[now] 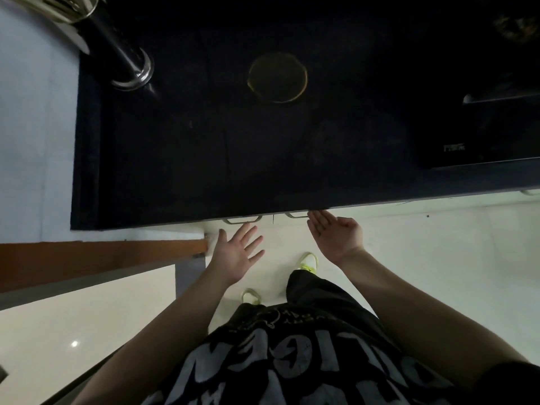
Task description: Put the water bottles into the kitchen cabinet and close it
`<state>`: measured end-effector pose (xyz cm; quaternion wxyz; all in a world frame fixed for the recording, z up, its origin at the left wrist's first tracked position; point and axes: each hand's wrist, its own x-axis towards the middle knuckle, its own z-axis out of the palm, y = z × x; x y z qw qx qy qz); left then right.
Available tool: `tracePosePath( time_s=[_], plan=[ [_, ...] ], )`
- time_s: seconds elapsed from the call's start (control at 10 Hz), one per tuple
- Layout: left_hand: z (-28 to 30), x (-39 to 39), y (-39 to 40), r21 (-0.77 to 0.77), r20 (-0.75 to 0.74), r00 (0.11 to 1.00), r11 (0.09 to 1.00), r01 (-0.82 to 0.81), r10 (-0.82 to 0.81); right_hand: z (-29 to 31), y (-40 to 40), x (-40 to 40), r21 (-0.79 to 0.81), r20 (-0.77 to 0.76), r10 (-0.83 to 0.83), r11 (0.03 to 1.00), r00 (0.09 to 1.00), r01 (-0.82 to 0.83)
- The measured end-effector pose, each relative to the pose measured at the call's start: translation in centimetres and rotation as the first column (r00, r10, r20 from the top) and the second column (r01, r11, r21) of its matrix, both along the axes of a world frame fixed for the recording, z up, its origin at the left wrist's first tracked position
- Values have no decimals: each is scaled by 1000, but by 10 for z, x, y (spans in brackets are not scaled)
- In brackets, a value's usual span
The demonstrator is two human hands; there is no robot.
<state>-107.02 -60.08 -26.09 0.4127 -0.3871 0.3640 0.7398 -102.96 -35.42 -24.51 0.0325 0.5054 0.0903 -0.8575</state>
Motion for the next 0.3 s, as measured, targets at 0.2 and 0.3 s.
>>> tracePosePath(
  time_s=[0.2,0.3],
  plan=[
    [-1,17,-13,-133,-23,989,981,141,-145,0,5,10,155,146,284,939,948,-306],
    [-3,26,-28,-308,27,942,894,326,-334,-3,2,34,171,290,473,830,832,-532]
  ],
)
